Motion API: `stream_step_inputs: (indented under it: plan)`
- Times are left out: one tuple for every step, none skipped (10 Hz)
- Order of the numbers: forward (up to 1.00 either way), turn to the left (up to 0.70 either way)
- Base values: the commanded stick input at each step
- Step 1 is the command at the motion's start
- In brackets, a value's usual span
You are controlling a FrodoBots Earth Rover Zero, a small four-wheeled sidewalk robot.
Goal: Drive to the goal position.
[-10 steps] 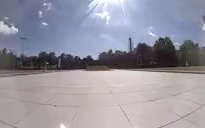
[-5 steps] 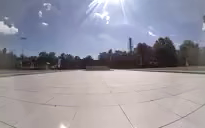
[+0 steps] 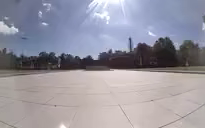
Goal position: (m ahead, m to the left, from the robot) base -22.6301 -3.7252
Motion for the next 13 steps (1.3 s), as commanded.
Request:
stream_step_inputs:
  plan:
    - [0.05,0.0]
    - [0.05,0.0]
    - [0.04,0.0]
    - [0.05,0.0]
    - [0.05,0.0]
    - [0.04,0.0]
    - [0.05,0.0]
    - [0.05,0.0]
    - [0.05,0.0]
    - [0.05,0.0]
    - [0.05,0.0]
    - [0.05,0.0]
    - [0.05,0.0]
